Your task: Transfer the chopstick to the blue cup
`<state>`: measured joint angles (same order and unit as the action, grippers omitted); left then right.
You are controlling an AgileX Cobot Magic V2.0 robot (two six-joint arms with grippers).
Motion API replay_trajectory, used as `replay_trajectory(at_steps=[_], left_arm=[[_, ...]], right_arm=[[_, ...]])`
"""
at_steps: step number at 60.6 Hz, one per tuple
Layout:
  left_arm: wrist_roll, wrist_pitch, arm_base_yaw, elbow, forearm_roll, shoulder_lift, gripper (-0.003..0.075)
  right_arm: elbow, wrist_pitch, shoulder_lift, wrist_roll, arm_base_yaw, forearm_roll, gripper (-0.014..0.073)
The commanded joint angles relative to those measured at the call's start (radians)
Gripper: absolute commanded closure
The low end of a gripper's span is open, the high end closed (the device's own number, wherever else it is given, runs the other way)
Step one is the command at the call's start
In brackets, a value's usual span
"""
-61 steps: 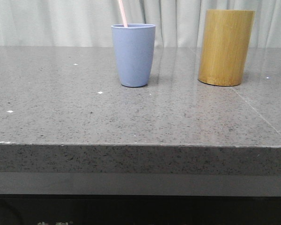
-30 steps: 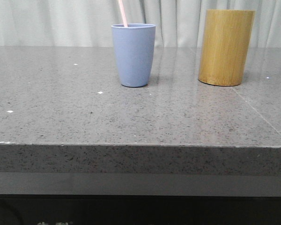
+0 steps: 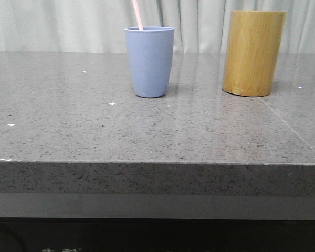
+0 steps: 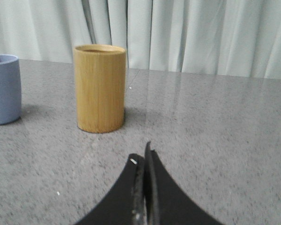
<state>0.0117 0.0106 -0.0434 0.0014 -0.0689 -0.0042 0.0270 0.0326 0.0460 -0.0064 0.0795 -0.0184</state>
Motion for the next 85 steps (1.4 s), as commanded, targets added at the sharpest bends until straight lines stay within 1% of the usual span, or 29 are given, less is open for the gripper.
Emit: replay_trajectory(at_steps=[1, 2, 4, 10, 15, 57, 75, 85], left_arm=[[-0.004, -0.084, 0.003, 0.008, -0.011, -0.025, 0.0739], [-0.004, -0.084, 0.003, 0.008, -0.011, -0.025, 0.0739], [-0.004, -0.084, 0.003, 0.008, -0.011, -0.025, 0.0739], [-0.004, -0.084, 0.003, 0.008, -0.011, -0.025, 0.0739], [-0.004, -0.084, 0.003, 0.008, -0.011, -0.023, 0.0739], [-0.004, -0.084, 0.003, 0.008, -0.011, -0.023, 0.0739], [-0.004, -0.084, 0.003, 0.008, -0.011, -0.023, 0.0739], [-0.004, -0.084, 0.003, 0.008, -0.011, -0.023, 0.0739]], right_arm=[[-0.050, -0.142, -0.048, -0.003, -0.008, -0.006, 0.0662], [-0.054, -0.138, -0.057, -0.003, -0.008, -0.006, 0.0662], [-0.048, -0.083, -0.079, -0.003, -0.008, -0.006, 0.0662], [-0.050, -0.071, -0.079, -0.003, -0.018, -0.006, 0.0662], [-0.050, -0.071, -0.079, -0.003, -0.036, -0.006, 0.0662], [-0.050, -0.071, -0.077, -0.003, -0.038, -0.006, 0.0662], [-0.050, -0.071, -0.077, -0.003, -0.116, -0.008, 0.0662], [-0.050, -0.071, -0.077, -0.003, -0.118, -0.008, 0.0662]])
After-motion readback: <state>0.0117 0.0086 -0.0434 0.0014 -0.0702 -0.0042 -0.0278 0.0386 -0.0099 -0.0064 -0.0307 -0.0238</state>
